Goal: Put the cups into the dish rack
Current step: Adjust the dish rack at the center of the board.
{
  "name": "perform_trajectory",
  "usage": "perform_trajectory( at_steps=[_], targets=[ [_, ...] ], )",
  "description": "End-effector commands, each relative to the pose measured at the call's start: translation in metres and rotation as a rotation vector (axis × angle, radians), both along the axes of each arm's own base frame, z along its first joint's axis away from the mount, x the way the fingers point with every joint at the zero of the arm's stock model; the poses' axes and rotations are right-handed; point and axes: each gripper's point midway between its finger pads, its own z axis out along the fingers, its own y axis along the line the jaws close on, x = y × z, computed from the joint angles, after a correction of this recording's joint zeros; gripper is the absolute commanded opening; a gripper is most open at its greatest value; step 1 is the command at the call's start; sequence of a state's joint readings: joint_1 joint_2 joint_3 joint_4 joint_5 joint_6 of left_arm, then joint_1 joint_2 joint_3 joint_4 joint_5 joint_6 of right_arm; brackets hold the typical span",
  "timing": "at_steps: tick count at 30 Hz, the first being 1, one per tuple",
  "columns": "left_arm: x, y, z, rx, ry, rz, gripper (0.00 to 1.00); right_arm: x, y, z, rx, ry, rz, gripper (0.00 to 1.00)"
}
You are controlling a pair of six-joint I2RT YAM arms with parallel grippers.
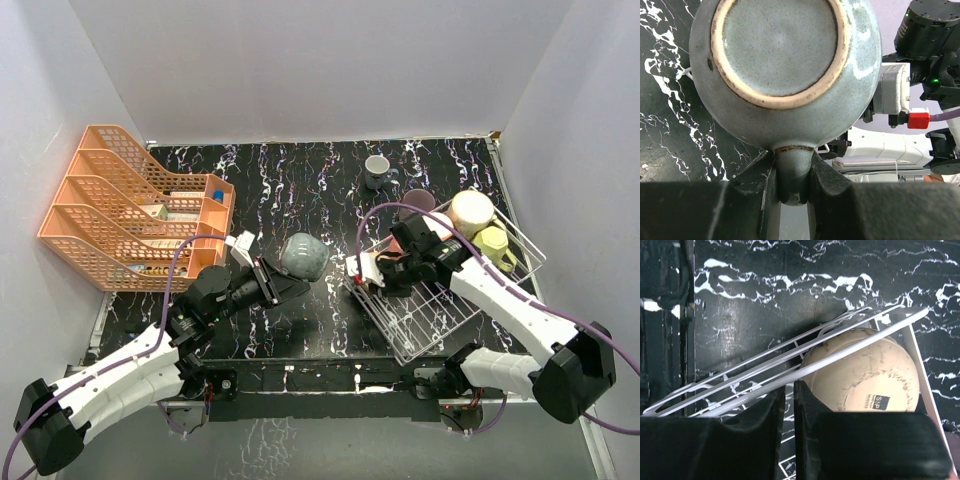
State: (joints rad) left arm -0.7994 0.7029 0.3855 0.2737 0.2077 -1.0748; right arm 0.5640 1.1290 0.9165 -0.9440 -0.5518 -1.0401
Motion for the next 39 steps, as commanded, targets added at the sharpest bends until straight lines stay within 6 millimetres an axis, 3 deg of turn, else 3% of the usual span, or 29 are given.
perform_trajectory(
  at_steps=[1,10,16,25,29,32,35,39],
  targets=[
    [0.003,0.004,0.074,-0.137,-0.174,0.019,0.00,-0.010,0.061,0.031,0.181,0.036,0.082,0.17],
    [0.000,0.021,0.076,-0.107,-0.184,0.074,0.00,0.009,0.110,0.041,0.227,0.102,0.032,0.18],
    [-0.004,0.027,0.077,-0.094,-0.187,0.080,0.00,0.017,0.118,0.054,0.229,0.127,0.004,0.24],
    [-0.010,0.030,0.084,-0.081,-0.210,0.057,0.00,0.003,0.078,0.073,0.227,0.032,0.046,0.31],
    [-0.013,0.027,0.087,-0.070,-0.224,0.031,0.00,-0.023,0.052,0.081,0.251,-0.019,0.153,0.47],
    [-0.015,0.025,0.089,-0.069,-0.232,0.013,0.00,-0.049,0.026,0.064,0.190,-0.008,0.249,0.60],
    [-0.015,0.022,0.088,-0.069,-0.231,0.003,0.00,-0.069,0.006,0.046,0.135,0.017,0.316,0.62],
    [-0.014,0.018,0.089,-0.076,-0.226,-0.013,0.00,-0.081,-0.009,0.036,0.124,0.039,0.304,0.62]
  ],
)
